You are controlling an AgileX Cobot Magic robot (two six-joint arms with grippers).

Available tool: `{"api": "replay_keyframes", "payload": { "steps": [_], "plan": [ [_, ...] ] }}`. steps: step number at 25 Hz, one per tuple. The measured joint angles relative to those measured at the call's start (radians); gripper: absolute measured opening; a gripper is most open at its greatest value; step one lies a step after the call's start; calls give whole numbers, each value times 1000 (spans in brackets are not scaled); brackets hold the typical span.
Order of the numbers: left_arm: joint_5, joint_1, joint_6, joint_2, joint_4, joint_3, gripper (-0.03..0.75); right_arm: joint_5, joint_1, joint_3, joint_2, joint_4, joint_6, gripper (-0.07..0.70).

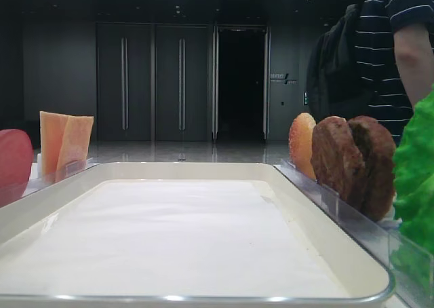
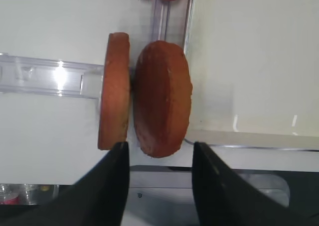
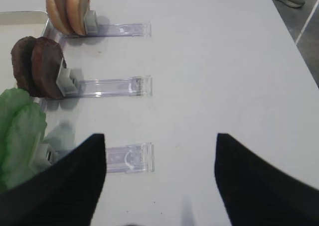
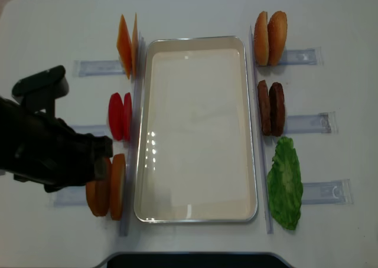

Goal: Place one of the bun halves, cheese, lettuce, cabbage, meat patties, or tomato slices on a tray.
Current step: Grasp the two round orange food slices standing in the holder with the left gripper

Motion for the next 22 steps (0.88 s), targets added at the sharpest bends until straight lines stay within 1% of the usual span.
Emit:
{"api": "replay_keyframes", "payload": {
  "steps": [4, 14, 16, 19, 22],
  "plan": [
    [-6, -51, -58, 57, 36, -1, 324, 0, 0, 0, 0, 0, 0, 475],
    [-67, -57, -76, 149, 53, -10, 335, 0, 0, 0, 0, 0, 0, 475],
    [-74, -59, -76, 165, 60, -23, 375, 0, 0, 0, 0, 0, 0, 475],
    [-79, -73, -77, 185, 74, -43, 456, 0, 0, 0, 0, 0, 0, 475],
    [-83, -73, -77, 208, 77, -53, 486, 0, 0, 0, 0, 0, 0, 475]
  ]
}}
